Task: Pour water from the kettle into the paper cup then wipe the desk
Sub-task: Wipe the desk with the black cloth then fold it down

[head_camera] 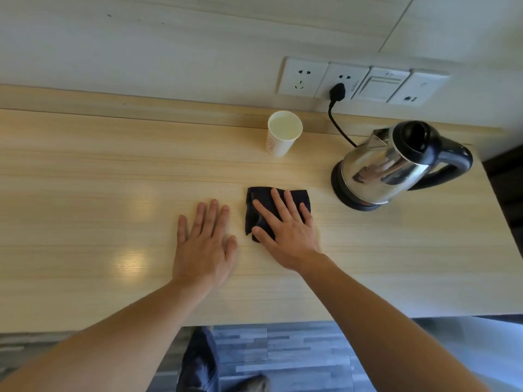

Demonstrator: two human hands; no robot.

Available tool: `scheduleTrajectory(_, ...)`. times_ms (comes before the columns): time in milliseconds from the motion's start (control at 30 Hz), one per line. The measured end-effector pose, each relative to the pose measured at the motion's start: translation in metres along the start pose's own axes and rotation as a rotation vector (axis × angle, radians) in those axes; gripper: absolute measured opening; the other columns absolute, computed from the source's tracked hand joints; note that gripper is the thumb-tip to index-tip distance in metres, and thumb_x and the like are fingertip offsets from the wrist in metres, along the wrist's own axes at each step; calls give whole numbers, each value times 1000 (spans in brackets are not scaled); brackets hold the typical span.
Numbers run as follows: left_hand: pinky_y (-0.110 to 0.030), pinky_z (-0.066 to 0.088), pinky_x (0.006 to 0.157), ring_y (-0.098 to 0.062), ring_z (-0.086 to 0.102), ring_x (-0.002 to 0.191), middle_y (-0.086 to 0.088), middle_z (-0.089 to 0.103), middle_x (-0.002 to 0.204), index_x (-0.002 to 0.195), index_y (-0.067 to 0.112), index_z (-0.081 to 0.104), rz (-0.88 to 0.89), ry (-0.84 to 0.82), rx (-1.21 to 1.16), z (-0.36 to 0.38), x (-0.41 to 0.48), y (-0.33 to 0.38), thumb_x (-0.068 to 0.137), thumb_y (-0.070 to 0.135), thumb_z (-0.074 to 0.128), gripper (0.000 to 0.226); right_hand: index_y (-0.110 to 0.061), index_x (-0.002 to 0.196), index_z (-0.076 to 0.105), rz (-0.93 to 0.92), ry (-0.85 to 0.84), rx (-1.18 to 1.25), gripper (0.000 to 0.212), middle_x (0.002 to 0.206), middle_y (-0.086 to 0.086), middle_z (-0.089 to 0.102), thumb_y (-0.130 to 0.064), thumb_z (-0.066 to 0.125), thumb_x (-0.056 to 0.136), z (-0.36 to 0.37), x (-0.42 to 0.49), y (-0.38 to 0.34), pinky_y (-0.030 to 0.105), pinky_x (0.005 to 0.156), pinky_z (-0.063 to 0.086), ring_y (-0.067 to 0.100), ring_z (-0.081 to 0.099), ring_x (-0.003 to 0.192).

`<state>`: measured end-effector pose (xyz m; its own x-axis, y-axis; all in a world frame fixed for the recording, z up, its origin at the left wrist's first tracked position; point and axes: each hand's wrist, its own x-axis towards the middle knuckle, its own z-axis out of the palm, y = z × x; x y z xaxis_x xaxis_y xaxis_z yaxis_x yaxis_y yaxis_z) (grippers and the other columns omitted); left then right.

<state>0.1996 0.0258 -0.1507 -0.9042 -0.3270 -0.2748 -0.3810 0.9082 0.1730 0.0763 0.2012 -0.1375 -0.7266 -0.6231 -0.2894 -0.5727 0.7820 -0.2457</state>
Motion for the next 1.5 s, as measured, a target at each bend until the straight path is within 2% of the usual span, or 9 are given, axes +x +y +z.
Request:
scheduleTrajectory(533,-57,1,132,-20,-10,163,2,-8,177,167,27,-2,-3,68,-38,3,-3,1,105,51,12,68,-54,161,2,6,9,26,61,171,-14,-17,-66,22,105,43,-109,-9,40,126,-13,12,-24,156)
scheduleTrajectory(733,-56,-3,132,-21,-13,163,1,-12,177,167,27,-6,-2,12,-44,1,-1,0,107,49,12,66,-50,161,16,-23,89,86,56,171,-17,0,-58,20,106,63,-150,-8,34,125,-9,8,-12,158)
scheduleTrajectory(900,-55,1,132,-21,-9,164,0,-8,177,167,28,-4,74,52,-99,0,-17,22,108,44,20,66,-42,143,56,-42,251,288,40,162,-22,37,-41,40,106,79,-178,-1,31,122,15,-1,20,155)
scheduleTrajectory(1033,-55,-2,132,-18,-14,163,3,-16,176,166,31,-10,110,-3,-111,5,-24,53,107,50,15,66,-38,135,64,8,176,566,34,146,-21,59,-30,52,104,64,-193,5,28,117,33,-5,39,146)
scheduleTrajectory(1100,-56,-6,131,-19,-18,162,3,-21,174,165,34,-14,91,-21,-83,10,-25,59,106,56,10,67,-43,133,61,125,52,773,32,126,-17,71,-26,54,107,43,-202,7,19,103,44,0,59,127)
scheduleTrajectory(1167,-56,-9,130,-21,-22,160,1,-24,173,164,35,-15,89,-11,-47,15,-27,60,103,61,7,69,-26,122,69,245,-58,1059,21,96,-17,73,-28,53,108,16,-210,7,13,82,47,9,67,93)
scheduleTrajectory(1233,-57,-9,130,-21,-23,160,1,-24,173,164,35,-14,92,0,-51,19,-26,60,103,62,8,71,-5,123,67,327,-74,1322,32,105,-4,78,-24,47,108,-7,-212,14,17,85,52,19,73,99)
scheduleTrajectory(1367,-58,-6,130,-20,-19,161,3,-20,174,166,35,-9,78,-2,-41,17,-25,62,102,62,11,71,-3,130,61,412,2,1665,35,125,19,74,-15,34,110,-56,-188,27,34,95,59,37,70,117)
scheduleTrajectory(1500,-58,-6,130,-24,-24,160,0,-26,173,163,35,-19,94,-43,-25,13,-25,62,102,63,4,71,-9,129,65,258,202,1333,32,121,5,78,-14,38,113,-108,-123,40,28,96,57,20,73,114)
